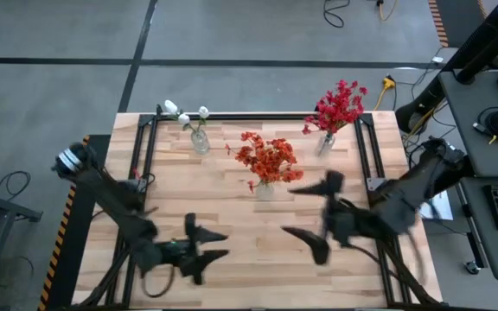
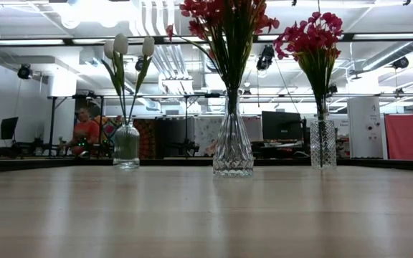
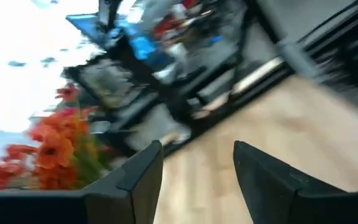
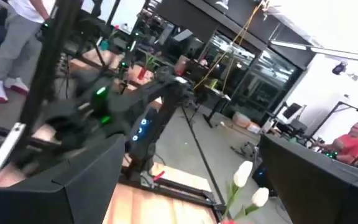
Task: Sort flowers into vase by color
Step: Return to Home Position
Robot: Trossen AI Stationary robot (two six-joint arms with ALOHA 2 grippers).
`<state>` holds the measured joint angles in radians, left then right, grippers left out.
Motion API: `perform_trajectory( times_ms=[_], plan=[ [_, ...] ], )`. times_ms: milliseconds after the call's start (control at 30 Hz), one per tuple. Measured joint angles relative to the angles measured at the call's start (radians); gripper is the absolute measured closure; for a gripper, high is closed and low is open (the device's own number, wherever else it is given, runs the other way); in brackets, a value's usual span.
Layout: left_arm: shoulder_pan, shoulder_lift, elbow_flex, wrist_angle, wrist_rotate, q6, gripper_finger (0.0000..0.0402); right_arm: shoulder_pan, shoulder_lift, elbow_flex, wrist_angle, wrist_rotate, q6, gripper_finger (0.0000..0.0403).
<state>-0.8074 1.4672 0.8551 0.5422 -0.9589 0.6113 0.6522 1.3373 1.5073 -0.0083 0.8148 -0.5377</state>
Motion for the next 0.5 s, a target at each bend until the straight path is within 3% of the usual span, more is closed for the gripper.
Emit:
perform_trajectory(
  times_ms=[100,200,400,500],
  plan=[
    [-0.066,-0.135,0.000,-0.211,0.152,-0.212,0.0228,0.090,-0.031,-0.034,-0.003,0.050,-0.001,0.0037],
    [-0.082,-0.212,-0.014,-0.273,0.343,-0.355,0.0240,0.156,-0.059,-0.083,-0.037,0.051,0.085,0.0037],
    [-0.064,-0.210,-0.104,-0.266,0.373,-0.379,0.0266,0.190,-0.109,-0.260,-0.056,0.053,0.286,0.0037],
    [-0.023,-0.209,-0.178,-0.087,0.400,-0.354,0.0279,0.159,-0.117,-0.375,0.048,0.044,0.319,0.0037]
  ],
)
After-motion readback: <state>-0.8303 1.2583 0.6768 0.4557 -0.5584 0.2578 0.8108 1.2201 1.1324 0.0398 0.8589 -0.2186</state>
